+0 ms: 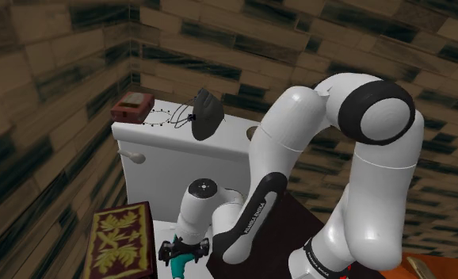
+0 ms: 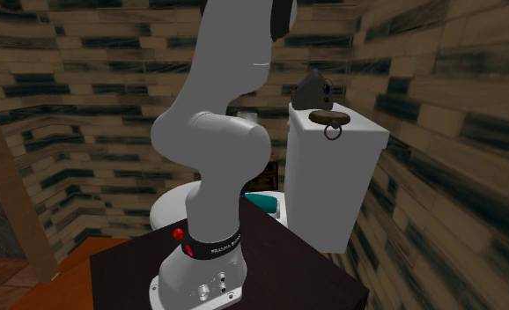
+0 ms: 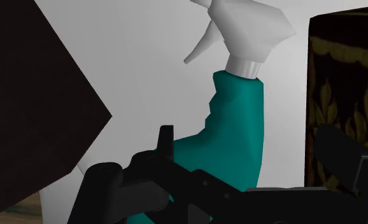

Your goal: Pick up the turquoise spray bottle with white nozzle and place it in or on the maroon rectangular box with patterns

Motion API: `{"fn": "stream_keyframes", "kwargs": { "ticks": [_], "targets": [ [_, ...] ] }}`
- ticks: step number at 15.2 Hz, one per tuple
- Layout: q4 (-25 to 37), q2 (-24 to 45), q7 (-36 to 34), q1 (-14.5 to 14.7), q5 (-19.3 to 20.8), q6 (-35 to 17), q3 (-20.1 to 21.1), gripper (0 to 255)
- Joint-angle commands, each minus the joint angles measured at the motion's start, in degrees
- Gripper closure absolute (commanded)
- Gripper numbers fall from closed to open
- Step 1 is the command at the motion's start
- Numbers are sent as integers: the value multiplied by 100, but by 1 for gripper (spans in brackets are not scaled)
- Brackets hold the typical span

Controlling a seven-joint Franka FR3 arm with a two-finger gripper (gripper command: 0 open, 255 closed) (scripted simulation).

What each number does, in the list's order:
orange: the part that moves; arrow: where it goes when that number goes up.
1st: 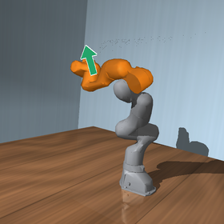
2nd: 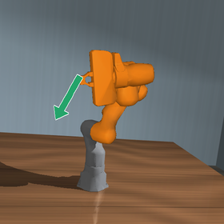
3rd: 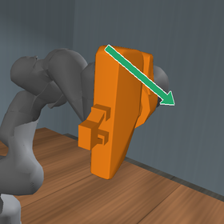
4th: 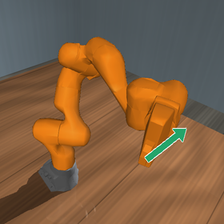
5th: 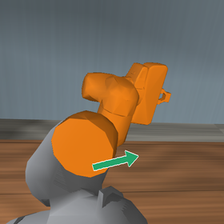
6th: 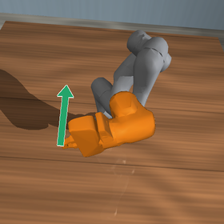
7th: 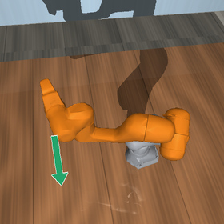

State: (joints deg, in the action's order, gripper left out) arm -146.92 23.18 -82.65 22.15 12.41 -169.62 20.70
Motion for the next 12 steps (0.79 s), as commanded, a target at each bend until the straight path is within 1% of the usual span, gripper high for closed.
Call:
{"fn": "stream_keyframes", "kwargs": {
  "ticks": [1,6,12],
  "targets": [
    [115,228,-127,214,113,-143,-212,0],
    [322,749,-286,639,292,-497,-643,0],
    [321,748,-282,641,287,-498,-644,0]
  ]
}}
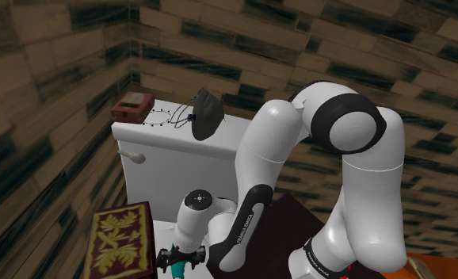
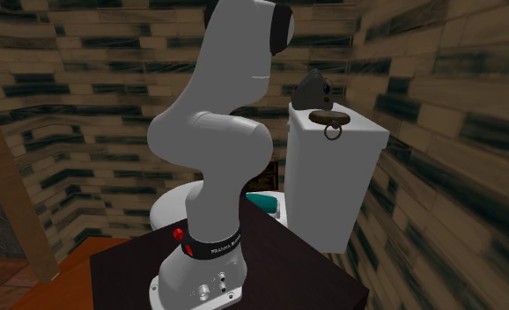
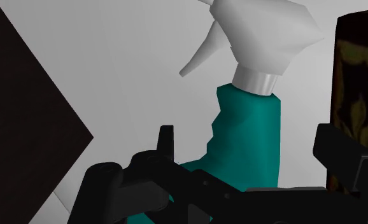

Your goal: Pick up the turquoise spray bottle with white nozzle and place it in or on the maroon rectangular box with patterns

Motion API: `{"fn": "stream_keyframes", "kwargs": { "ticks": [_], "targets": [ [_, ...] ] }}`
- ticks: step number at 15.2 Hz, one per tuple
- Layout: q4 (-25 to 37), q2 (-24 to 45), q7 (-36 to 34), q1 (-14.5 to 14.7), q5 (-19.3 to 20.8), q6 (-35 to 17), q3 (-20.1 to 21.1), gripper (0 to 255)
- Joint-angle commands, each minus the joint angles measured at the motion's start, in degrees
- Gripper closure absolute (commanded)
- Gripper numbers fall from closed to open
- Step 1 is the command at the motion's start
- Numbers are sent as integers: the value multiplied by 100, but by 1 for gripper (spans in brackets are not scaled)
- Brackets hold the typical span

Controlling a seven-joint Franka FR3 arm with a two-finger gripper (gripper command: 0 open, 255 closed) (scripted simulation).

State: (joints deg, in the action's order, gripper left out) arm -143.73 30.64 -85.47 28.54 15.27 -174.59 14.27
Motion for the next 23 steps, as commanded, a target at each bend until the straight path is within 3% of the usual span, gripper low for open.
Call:
{"fn": "stream_keyframes", "kwargs": {
  "ticks": [1,2,3,12,23],
  "targets": [
    [2,2,-1,2,0,-1,-2,0],
    [1,1,0,1,0,0,-1,0],
    [1,1,0,1,0,0,-1,255],
    [2,2,-1,2,1,-1,-2,255],
    [-339,-1011,318,-815,-472,737,934,255]
  ]
}}
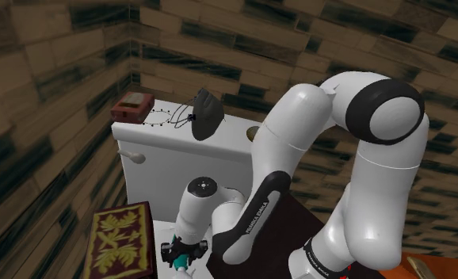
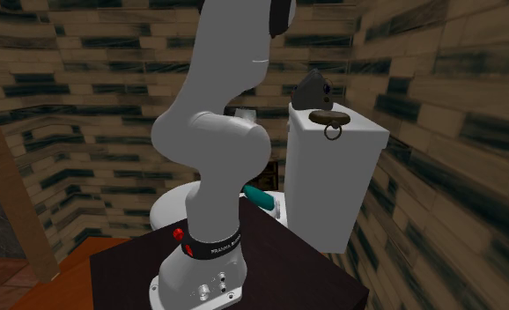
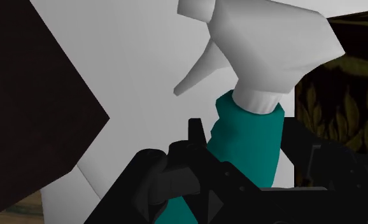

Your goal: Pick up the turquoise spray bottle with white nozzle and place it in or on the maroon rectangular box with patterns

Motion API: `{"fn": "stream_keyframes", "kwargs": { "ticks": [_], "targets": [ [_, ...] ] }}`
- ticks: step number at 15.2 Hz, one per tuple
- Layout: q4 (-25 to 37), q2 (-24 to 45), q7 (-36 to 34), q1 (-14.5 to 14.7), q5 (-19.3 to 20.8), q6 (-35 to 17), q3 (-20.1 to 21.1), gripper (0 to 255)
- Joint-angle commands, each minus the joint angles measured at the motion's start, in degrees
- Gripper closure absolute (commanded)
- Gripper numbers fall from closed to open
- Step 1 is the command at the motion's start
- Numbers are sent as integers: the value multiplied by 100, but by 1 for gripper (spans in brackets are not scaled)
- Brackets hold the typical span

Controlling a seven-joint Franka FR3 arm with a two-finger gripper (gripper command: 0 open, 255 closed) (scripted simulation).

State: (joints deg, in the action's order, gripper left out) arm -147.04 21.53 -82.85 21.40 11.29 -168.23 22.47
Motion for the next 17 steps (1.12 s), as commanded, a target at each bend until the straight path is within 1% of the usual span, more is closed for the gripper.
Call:
{"fn": "stream_keyframes", "kwargs": {
  "ticks": [1,5,10,13,17],
  "targets": [
    [-31,-193,105,-182,-148,172,214,255],
    [-110,-568,338,-501,-497,467,612,255],
    [-170,-1058,707,-835,-1049,860,1063,255],
    [-184,-1364,949,-973,-1415,1114,1270,255],
    [-176,-1777,1258,-1070,-1883,1475,1444,255]
  ]
}}
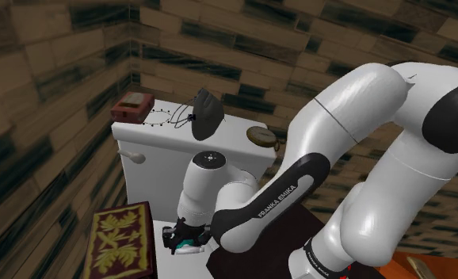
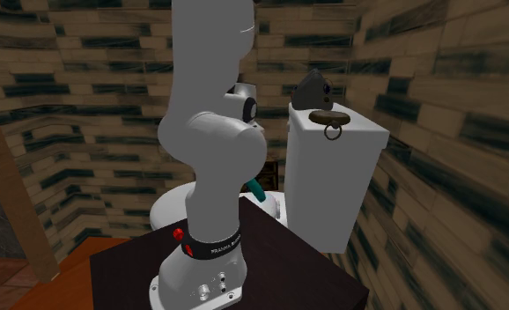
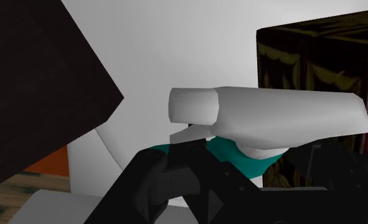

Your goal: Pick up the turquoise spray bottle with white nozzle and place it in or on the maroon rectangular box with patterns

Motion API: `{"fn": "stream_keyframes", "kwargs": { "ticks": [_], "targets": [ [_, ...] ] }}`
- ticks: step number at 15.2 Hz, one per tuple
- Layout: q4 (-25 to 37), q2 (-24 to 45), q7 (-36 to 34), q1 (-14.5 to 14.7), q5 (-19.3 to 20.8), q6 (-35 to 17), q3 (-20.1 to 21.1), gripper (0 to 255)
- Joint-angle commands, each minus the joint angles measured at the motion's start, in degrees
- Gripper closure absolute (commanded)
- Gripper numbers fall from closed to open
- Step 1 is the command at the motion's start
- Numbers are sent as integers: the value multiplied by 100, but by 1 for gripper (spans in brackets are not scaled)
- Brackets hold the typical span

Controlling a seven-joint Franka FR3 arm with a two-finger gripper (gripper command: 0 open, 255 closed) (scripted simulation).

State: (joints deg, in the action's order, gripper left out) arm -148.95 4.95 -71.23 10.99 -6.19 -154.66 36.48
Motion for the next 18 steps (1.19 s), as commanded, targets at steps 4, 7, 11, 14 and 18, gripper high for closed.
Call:
{"fn": "stream_keyframes", "kwargs": {
  "ticks": [4,7,11,14,18],
  "targets": [
    [51,-521,350,-43,-526,501,104,255],
    [93,-807,497,-24,-756,795,100,255],
    [169,-1162,641,16,-983,1189,55,255],
    [239,-1405,717,48,-1104,1482,6,255],
    [331,-1657,777,81,-1202,1809,-60,255]
  ]
}}
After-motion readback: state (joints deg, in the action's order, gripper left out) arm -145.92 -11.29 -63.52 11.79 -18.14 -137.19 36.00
